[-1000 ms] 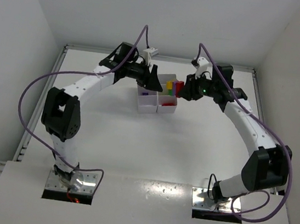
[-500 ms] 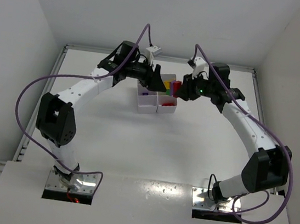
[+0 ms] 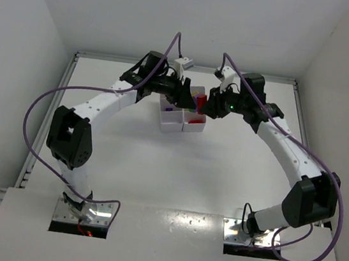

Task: Sort the legos into containers by color

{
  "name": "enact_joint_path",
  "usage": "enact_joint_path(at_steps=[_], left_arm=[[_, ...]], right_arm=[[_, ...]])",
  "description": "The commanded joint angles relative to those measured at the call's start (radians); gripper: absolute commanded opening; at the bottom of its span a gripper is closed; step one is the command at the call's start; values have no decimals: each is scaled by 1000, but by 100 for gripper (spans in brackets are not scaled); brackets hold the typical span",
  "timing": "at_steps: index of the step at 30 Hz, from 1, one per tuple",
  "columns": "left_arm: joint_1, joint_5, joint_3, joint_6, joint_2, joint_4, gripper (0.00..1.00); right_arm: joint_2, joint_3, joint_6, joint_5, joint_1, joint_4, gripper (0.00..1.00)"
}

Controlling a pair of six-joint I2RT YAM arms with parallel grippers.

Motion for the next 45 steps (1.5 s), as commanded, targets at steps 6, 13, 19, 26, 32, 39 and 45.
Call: enact_joint_path(at_steps=[6, 13, 19, 26, 32, 39, 45], left_arm=[[-8, -19, 47, -7, -6, 35, 34], [-8, -9, 38, -7, -15, 35, 46], [-8, 11, 48, -7, -15, 35, 51], [-8, 11, 48, -16, -15, 45, 42], [2, 20, 48, -16, -24, 45, 17], [37, -32, 2, -41, -34, 45, 0], [66, -126, -99, -41, -83, 45, 0]], right_arm=[[-57, 32, -11, -24, 8, 23, 0], [-66, 13, -21, 4, 8, 23, 0], [-66, -7, -39, 4, 8, 23, 0], [-75, -27, -39, 4, 8, 14, 0], [-75, -27, -39, 4, 8, 14, 0], [-75, -27, -48, 22, -1, 14, 0], [-98, -45, -18, 79, -1, 48, 0]])
